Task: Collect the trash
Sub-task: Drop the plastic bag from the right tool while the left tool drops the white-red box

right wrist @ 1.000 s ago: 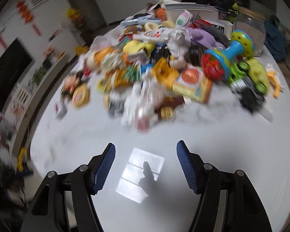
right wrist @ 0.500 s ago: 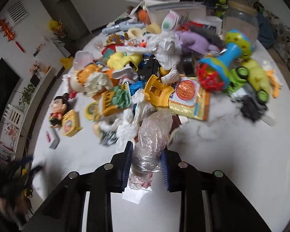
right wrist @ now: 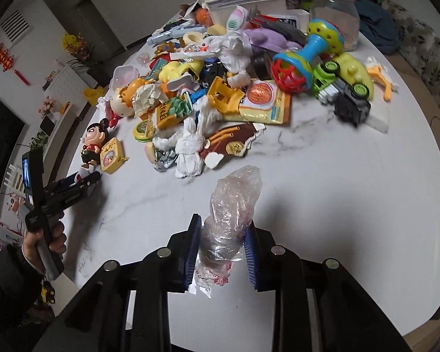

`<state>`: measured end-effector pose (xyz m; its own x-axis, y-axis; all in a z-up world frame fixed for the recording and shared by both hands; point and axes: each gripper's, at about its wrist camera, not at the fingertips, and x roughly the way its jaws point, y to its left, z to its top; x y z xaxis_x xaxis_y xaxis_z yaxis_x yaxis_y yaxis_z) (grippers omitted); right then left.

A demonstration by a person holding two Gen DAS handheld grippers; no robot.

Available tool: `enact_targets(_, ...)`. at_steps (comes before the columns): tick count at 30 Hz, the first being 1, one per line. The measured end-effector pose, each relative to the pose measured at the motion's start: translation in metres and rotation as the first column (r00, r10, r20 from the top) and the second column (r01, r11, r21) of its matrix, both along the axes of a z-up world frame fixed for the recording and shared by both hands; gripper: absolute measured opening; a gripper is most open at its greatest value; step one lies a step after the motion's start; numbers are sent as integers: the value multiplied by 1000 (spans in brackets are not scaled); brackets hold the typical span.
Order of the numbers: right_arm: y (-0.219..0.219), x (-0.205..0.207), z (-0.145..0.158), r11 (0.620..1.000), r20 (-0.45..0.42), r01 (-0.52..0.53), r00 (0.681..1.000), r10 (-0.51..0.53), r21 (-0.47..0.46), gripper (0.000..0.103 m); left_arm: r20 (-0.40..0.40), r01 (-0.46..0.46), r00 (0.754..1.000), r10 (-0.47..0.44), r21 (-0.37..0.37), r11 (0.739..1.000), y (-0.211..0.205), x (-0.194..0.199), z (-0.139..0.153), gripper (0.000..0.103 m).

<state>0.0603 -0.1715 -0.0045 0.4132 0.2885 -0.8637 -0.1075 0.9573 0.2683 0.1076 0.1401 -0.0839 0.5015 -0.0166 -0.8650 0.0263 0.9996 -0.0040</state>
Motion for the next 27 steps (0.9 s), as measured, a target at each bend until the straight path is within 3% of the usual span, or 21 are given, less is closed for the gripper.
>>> enact_targets(8,4,-10,0,997,5,-72,997,72,-25,29,-9,65,998,-66,-82,994,-39,-46,6,71)
enact_targets(15,3,-29,-5,990,2,-144,990,144,-13,29,10,82,997,-81,-96,992,-70,-80,31,71)
enact_targets(27,-27,-112,13,950,11,-310,951,310,32,29,68,232,972,-226,-97,968,-160,-172,88,71)
